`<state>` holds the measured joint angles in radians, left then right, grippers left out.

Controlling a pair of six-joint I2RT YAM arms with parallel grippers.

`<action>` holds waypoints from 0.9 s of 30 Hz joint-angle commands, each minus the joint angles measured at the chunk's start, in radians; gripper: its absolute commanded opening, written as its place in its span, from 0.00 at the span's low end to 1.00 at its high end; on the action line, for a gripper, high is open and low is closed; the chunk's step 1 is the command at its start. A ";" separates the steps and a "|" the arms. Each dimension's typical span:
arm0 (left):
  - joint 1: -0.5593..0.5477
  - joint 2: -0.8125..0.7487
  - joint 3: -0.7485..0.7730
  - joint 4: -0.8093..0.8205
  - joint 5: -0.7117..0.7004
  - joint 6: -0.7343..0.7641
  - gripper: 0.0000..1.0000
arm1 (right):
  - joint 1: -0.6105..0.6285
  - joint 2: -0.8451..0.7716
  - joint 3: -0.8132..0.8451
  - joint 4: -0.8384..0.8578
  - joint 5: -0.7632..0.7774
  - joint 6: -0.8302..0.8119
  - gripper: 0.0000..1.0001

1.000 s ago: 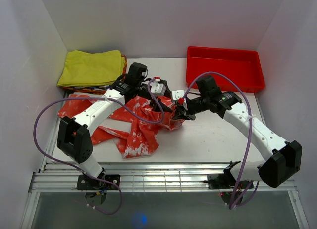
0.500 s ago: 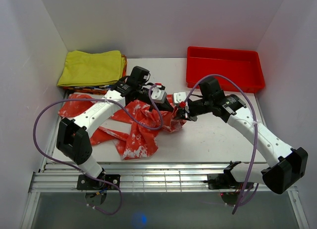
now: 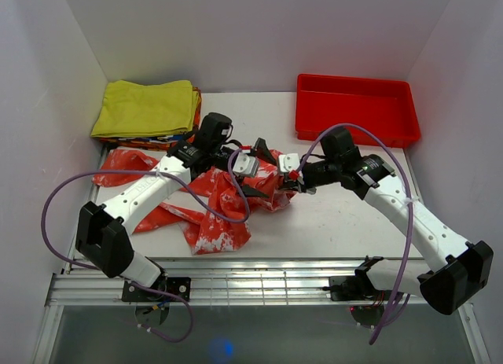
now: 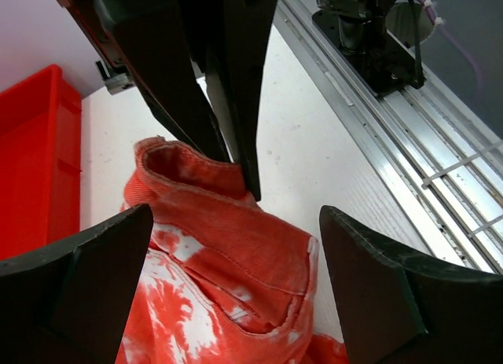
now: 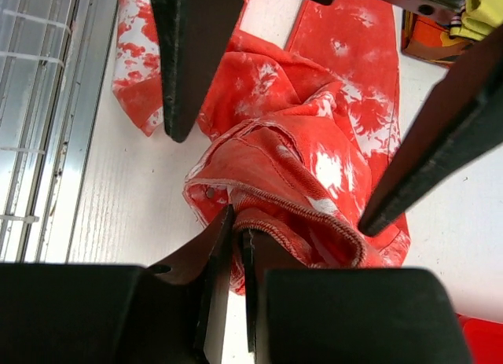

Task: Fold and stack the trousers
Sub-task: Flatten the trousers out

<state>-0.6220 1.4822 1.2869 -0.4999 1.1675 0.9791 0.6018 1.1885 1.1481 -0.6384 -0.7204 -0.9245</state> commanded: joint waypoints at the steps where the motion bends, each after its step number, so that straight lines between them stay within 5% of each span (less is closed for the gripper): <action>1: -0.016 0.001 0.038 0.057 0.027 0.033 0.98 | 0.009 0.003 0.050 -0.045 -0.053 -0.088 0.14; 12: -0.081 0.075 0.060 0.000 -0.002 0.204 0.97 | 0.092 0.023 0.070 -0.104 -0.011 -0.198 0.14; 18: -0.094 0.107 0.117 -0.164 -0.057 0.274 0.38 | 0.092 -0.013 0.030 -0.047 0.062 -0.163 0.18; 19: -0.088 0.105 0.118 -0.178 -0.075 0.282 0.21 | 0.090 -0.033 0.016 -0.037 0.081 -0.152 0.22; 21: -0.081 0.092 0.108 -0.186 -0.094 0.274 0.04 | 0.076 -0.061 -0.040 -0.011 0.111 -0.116 0.30; 27: -0.056 0.067 0.115 -0.137 -0.135 0.163 0.00 | -0.104 -0.188 -0.157 0.121 0.156 0.041 0.60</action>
<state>-0.6907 1.5867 1.3804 -0.5972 1.0630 1.1656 0.6159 1.0611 1.0080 -0.5941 -0.5995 -1.0012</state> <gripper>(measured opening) 0.082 0.563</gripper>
